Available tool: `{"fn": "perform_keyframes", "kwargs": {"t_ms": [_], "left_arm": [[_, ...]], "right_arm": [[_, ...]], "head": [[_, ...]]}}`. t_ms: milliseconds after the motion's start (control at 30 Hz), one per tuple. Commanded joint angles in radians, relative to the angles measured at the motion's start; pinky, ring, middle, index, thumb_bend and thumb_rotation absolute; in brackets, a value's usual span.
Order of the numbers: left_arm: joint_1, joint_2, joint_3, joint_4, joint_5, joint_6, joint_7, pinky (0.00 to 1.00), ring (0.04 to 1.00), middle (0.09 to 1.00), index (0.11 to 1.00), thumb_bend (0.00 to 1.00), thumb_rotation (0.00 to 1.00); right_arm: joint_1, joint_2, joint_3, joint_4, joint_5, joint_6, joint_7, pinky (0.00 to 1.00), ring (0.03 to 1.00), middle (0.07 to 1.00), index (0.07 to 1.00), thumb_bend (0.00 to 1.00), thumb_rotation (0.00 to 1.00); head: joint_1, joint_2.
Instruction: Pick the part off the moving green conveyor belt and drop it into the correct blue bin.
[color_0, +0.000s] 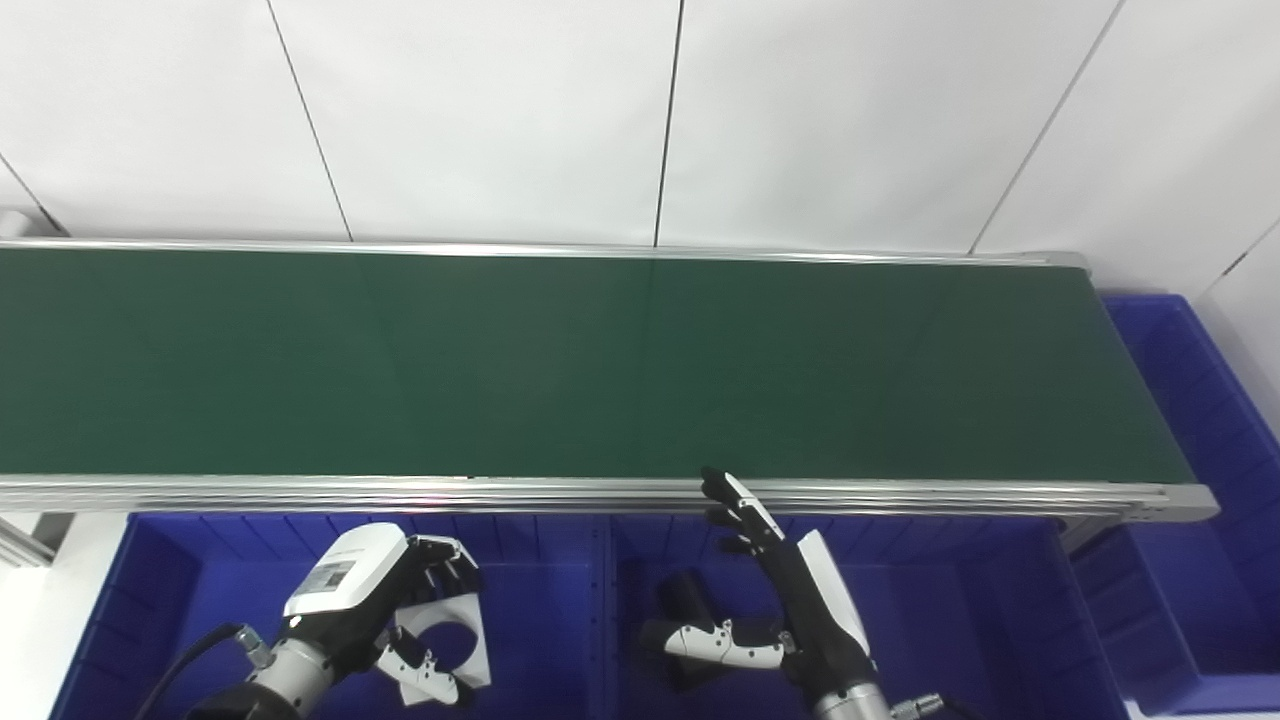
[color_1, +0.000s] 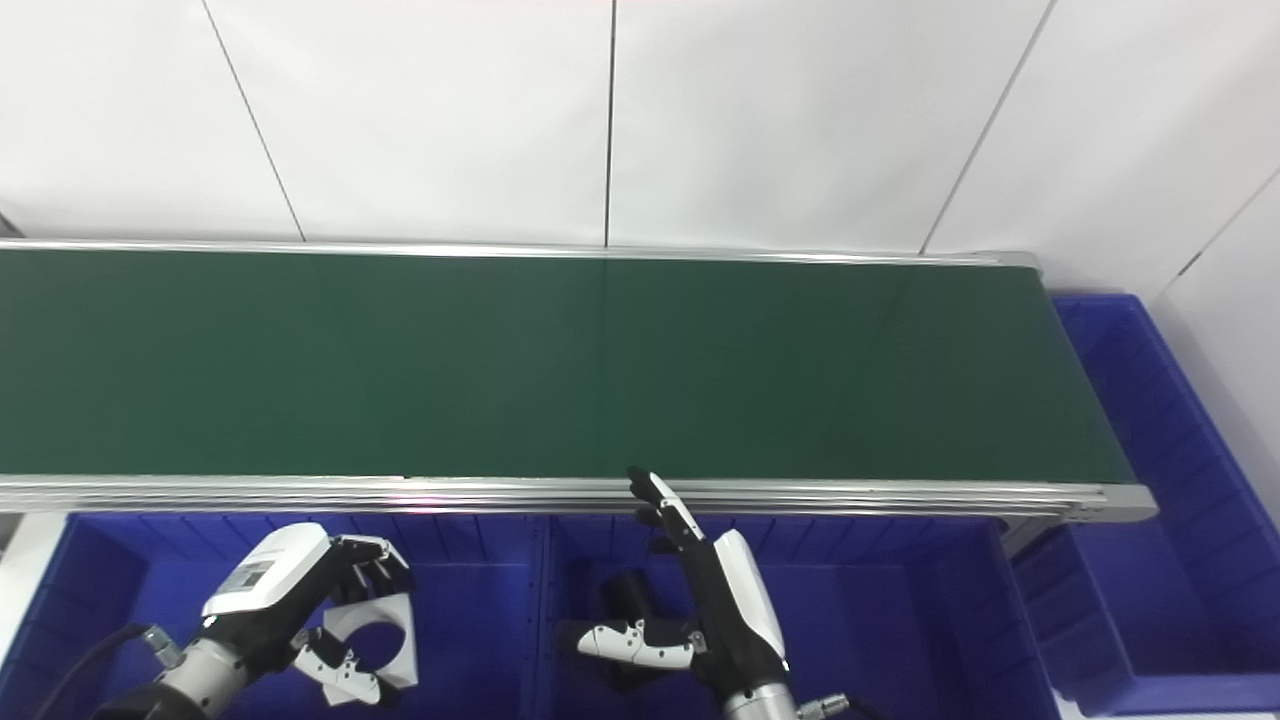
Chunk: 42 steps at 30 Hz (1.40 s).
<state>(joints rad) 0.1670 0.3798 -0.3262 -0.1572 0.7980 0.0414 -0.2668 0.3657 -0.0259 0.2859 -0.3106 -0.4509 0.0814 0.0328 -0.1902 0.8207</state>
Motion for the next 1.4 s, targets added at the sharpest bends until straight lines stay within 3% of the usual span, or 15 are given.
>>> {"fn": "perform_keyframes", "kwargs": {"t_ms": [0,33,133,267,400,467,533,667,867,1033,1367], "left_arm": [[-0.029,0.022,-0.016,-0.028,0.063,0.026,-0.024,0.78,0.704,0.643,0.685,0.62,0.18],[-0.033,0.023,-0.023,-0.030,0.083,0.038,-0.041,0.78,0.711,0.656,0.695,0.62,0.19],[-0.038,0.029,-0.035,-0.032,0.109,0.032,-0.052,0.82,0.782,0.774,0.773,0.71,0.37],[-0.037,0.039,-0.028,-0.046,0.078,0.014,-0.073,0.82,0.819,0.841,0.847,0.86,0.53],[-0.027,0.044,0.014,-0.045,-0.097,-0.057,-0.063,0.79,0.817,0.844,0.859,0.92,0.54],[-0.018,0.033,0.055,-0.028,-0.253,-0.097,-0.067,0.76,0.814,0.844,0.862,0.96,0.55],[-0.012,0.015,0.092,0.002,-0.430,-0.139,-0.086,0.72,0.816,0.853,0.860,0.99,0.49],[-0.006,-0.029,0.140,0.052,-0.678,-0.179,-0.115,0.77,0.836,0.859,0.846,0.99,0.39],[-0.003,-0.084,0.182,0.128,-0.864,-0.271,-0.125,0.76,0.819,0.844,0.837,0.97,0.31],[-0.003,-0.106,0.200,0.163,-0.912,-0.303,-0.129,0.77,0.830,0.851,0.836,0.95,0.27],[0.001,-0.113,0.192,0.166,-0.886,-0.326,-0.122,0.79,0.843,0.851,0.845,0.93,0.22]], "right_arm": [[-0.007,0.004,-0.001,-0.033,-0.004,0.003,-0.003,0.77,0.849,0.896,0.920,0.73,0.21],[-0.007,0.004,-0.002,-0.034,-0.003,0.006,-0.001,0.77,0.849,0.896,0.920,0.73,0.21],[-0.007,0.003,-0.003,-0.034,0.008,0.006,0.004,0.77,0.854,0.900,0.923,0.72,0.21],[-0.007,0.003,-0.003,-0.036,0.006,0.009,0.006,0.77,0.855,0.901,0.921,0.73,0.20],[-0.010,-0.001,0.000,-0.039,-0.003,0.025,0.020,0.77,0.861,0.907,0.925,0.74,0.23],[-0.014,-0.006,0.003,-0.051,-0.002,0.056,0.044,0.79,0.868,0.915,0.932,0.77,0.28],[-0.018,-0.009,0.004,-0.060,0.006,0.081,0.064,0.79,0.876,0.926,0.939,0.81,0.33],[-0.022,-0.013,0.001,-0.069,0.024,0.102,0.086,0.80,0.887,0.934,0.942,0.82,0.30],[-0.025,-0.022,-0.003,-0.069,0.041,0.108,0.098,0.81,0.893,0.937,0.947,0.82,0.29],[-0.028,-0.030,0.000,-0.070,0.035,0.118,0.098,0.81,0.894,0.938,0.947,0.82,0.30],[-0.021,-0.037,-0.004,-0.070,0.044,0.117,0.094,0.82,0.897,0.942,0.955,0.81,0.30]], "head": [[0.001,0.001],[0.002,0.001],[0.002,0.001],[0.000,0.000],[-0.013,-0.002],[-0.022,-0.004],[-0.026,-0.006],[-0.020,-0.006],[-0.009,-0.009],[-0.005,-0.012],[0.014,-0.017]]}}
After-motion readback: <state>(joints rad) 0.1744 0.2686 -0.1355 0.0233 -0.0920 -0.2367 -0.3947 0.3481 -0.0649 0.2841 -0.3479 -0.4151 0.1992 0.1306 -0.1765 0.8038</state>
